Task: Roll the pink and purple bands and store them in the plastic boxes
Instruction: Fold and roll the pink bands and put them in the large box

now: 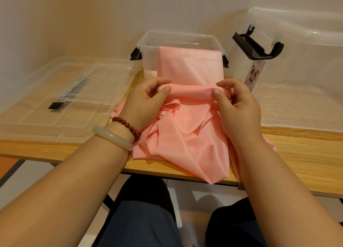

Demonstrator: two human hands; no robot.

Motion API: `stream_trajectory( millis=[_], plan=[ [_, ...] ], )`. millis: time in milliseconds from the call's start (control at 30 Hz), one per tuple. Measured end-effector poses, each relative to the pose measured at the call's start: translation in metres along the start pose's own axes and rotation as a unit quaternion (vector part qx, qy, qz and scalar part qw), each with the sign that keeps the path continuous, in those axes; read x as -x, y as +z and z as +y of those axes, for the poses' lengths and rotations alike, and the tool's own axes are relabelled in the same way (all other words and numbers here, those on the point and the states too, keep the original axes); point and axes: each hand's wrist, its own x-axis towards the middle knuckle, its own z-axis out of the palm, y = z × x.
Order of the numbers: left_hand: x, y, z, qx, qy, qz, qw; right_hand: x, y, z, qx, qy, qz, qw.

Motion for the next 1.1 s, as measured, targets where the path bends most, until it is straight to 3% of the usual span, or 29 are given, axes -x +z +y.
stream_trajectory(
  millis=[100, 267, 567, 1100],
  plan=[
    [0.000, -0.002, -0.003, -0.018, 0.024, -0.014, 0.999, 0.000, 0.000, 0.001, 0.004, 0.008, -0.003, 1.000],
    [0.000, -0.005, -0.010, -0.111, 0.047, 0.030, 0.992, 0.002, -0.002, 0.000, 0.011, 0.017, -0.036, 0.999],
    [0.000, -0.004, -0.009, -0.040, 0.035, 0.037, 0.998, 0.000, -0.001, 0.001, 0.031, -0.024, -0.016, 0.999],
    [-0.001, -0.006, -0.011, -0.087, 0.042, 0.019, 0.995, 0.000, -0.001, 0.002, 0.038, -0.019, -0.031, 0.999]
  ],
)
